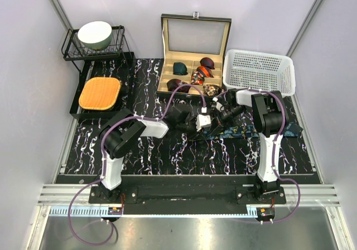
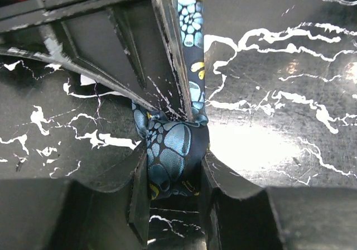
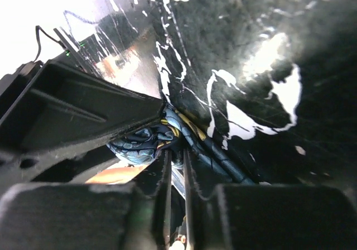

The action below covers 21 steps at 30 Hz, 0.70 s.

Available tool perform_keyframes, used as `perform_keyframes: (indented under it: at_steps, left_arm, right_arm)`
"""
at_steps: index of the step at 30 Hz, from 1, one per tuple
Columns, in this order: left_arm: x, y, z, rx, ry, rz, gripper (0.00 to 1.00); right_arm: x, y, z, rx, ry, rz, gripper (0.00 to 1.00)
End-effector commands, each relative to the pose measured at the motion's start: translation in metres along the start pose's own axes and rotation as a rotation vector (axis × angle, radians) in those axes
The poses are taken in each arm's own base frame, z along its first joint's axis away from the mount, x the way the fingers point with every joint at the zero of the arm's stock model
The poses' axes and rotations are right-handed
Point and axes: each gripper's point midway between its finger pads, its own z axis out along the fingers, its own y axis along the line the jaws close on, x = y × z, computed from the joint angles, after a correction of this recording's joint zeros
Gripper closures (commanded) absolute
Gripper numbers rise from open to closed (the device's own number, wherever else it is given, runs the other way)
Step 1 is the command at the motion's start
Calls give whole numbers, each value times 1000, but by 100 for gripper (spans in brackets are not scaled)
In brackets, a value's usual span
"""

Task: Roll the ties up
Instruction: Roll the tie at the center of the board.

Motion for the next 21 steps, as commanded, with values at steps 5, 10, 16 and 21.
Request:
perform_keyframes:
  at_steps: [5,10,16,21]
  left_arm:
    - [95,-23,-29,34,543,-111,100]
    - [105,-30,-32,49,622,-123,100]
    - [102,-29,-29,43,661,-121,100]
    - [101,-30,-29,43,695,-125,100]
  right_arm:
    - [-19,-15,-20,126,-95,-38,66]
    - [-15,11,-50,7,-136,-43,63]
    - [-2,34,-54,-127,-134,-35,53]
    - [0,36,-42,-158,-106,-40,52]
